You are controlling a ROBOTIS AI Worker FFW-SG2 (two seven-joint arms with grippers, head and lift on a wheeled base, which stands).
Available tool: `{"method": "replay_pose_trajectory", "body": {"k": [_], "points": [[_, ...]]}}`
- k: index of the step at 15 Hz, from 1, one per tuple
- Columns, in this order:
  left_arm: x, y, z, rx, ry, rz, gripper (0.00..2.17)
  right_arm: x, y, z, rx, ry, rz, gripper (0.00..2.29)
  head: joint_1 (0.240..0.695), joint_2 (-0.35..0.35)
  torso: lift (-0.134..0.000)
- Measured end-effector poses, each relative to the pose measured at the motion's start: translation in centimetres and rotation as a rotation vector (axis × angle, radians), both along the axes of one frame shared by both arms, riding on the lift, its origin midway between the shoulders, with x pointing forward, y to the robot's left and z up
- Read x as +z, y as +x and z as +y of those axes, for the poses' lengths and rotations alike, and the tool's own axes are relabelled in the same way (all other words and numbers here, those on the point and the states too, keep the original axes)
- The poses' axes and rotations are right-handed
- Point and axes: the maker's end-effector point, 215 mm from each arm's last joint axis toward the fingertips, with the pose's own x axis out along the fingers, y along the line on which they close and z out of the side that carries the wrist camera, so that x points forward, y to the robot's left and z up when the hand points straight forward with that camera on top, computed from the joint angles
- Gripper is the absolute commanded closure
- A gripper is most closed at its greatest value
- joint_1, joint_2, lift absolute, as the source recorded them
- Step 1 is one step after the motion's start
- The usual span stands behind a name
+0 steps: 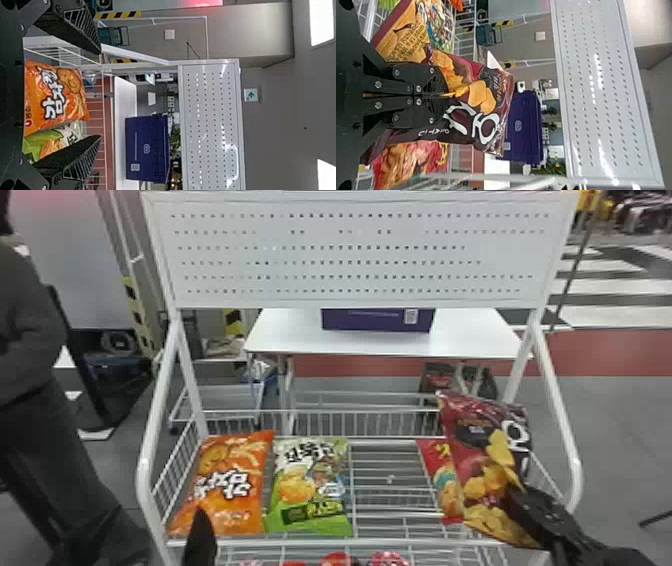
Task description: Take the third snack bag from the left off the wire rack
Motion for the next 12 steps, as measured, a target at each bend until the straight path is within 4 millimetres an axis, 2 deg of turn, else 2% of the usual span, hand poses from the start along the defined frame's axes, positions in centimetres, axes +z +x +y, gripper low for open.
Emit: {"method": "replay_pose_trajectory", "body": {"k": [2,6,8,12], "points": [[-0.2,0.2,0.0,0.000,-0.002,0.002,0.14,1.0,-1.8,-3.3,-0.038,-0.009,-0.034,2.24,0.499,0.000,0.000],[-0.5,0.5,0.0,0.001,-0.007,0.003,0.14,1.6,-3.2,-7.5,-0.090,0.000,-0.081,2.24,0.499,0.000,0.000],[-0.5,0.6,0.1,0.002,-0.006,0.003,0.14,1.6,-3.6,-8.4,-0.106,0.005,-0.093,2.24,0.499,0.000,0.000],[-0.4,0.4,0.2,0.003,-0.005,0.005,0.14,1.8,-3.6,-8.1,-0.104,0.014,-0.100,2.24,0.499,0.000,0.000]]}}
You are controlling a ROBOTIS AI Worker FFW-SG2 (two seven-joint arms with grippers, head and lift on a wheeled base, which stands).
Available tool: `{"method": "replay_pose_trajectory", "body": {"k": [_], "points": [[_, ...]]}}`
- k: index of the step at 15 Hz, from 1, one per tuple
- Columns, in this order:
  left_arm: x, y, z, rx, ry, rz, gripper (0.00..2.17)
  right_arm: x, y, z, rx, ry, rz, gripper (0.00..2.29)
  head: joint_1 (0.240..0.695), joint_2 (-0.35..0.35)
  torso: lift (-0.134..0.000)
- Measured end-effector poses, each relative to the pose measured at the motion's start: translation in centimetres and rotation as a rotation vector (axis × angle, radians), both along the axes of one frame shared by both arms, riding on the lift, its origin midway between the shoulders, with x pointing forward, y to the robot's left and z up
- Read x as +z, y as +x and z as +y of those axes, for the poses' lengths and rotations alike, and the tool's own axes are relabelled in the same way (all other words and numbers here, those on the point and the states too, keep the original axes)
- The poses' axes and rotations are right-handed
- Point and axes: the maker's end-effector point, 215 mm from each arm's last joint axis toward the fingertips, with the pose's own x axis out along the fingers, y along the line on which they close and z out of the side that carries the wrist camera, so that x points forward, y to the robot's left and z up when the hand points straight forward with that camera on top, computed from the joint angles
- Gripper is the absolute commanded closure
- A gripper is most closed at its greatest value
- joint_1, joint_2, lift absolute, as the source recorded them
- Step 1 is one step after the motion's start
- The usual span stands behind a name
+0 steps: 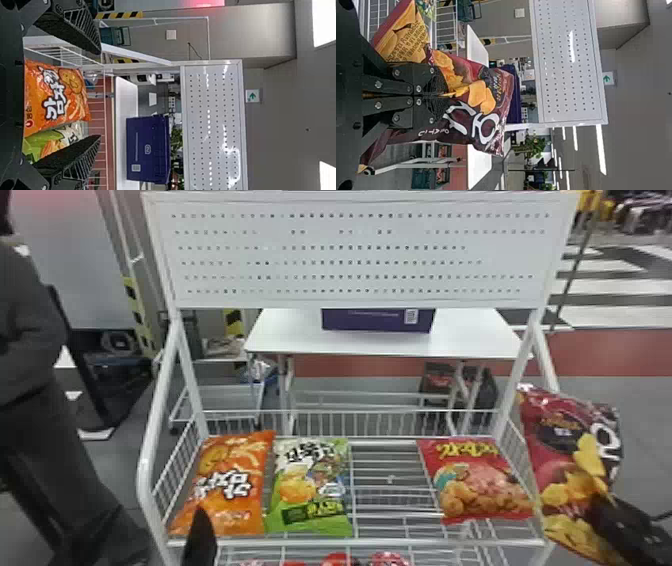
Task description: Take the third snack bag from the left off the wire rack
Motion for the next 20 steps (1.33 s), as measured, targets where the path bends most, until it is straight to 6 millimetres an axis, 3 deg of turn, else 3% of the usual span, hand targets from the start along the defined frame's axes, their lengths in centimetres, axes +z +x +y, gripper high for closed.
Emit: {"method": "replay_pose_trajectory", "body": {"k": [20], "points": [[0.3,-0.1,0.4,0.007,0.005,-0.002,0.14,0.7,-0.1,1.4,0.035,-0.011,-0.025,2.24,0.499,0.000,0.000]]}}
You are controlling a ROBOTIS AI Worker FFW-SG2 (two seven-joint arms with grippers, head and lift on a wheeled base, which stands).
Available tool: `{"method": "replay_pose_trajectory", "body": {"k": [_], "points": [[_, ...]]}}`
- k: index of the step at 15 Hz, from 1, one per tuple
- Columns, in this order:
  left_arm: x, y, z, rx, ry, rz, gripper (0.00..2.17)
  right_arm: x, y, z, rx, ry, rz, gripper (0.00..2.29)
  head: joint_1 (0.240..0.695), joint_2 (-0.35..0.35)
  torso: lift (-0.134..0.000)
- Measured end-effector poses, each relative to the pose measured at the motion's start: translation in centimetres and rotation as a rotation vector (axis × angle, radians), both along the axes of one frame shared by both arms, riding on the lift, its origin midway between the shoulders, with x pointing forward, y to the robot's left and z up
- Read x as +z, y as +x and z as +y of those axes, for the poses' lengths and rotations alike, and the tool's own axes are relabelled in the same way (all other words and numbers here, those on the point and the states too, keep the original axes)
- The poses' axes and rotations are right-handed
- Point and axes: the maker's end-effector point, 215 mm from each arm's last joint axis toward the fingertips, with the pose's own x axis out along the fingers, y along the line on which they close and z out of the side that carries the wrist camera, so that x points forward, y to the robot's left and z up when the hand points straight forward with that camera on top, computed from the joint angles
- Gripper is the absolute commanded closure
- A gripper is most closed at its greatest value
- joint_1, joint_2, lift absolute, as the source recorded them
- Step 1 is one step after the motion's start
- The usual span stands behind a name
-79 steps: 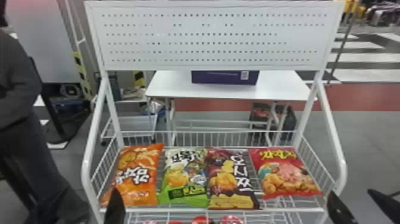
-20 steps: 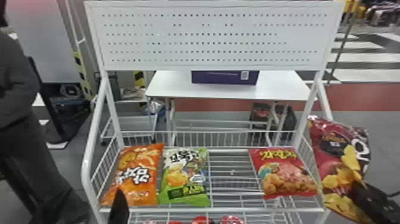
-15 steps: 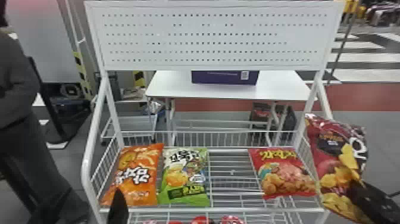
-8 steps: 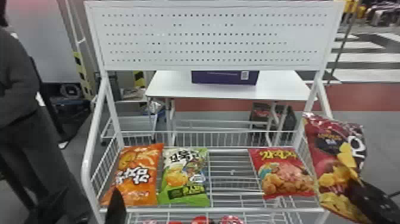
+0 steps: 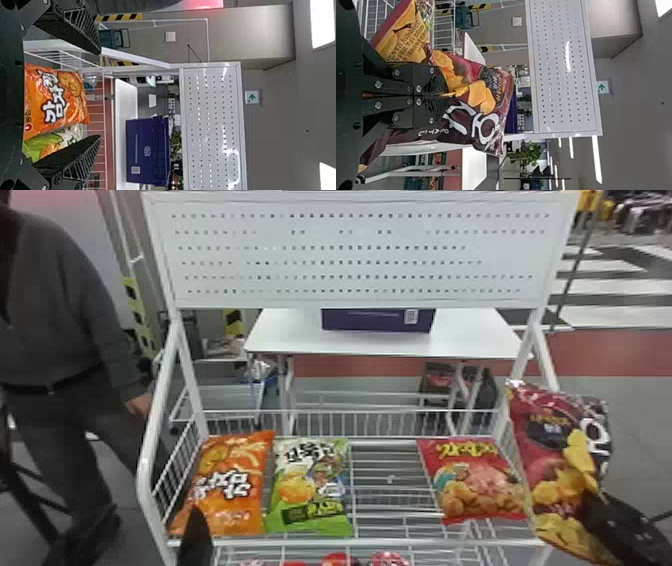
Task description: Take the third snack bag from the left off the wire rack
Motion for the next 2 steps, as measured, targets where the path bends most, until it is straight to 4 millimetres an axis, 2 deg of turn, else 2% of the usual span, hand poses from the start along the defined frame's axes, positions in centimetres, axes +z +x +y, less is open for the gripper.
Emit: {"method": "replay_pose_trajectory", "body": {"k": [2], "points": [[0.02,0.01,0.05,0.001,0.001,0.000,0.14,0.04,0.03,0.01,0.000,-0.002,-0.001,2.24,0.499,0.000,0.000]]}}
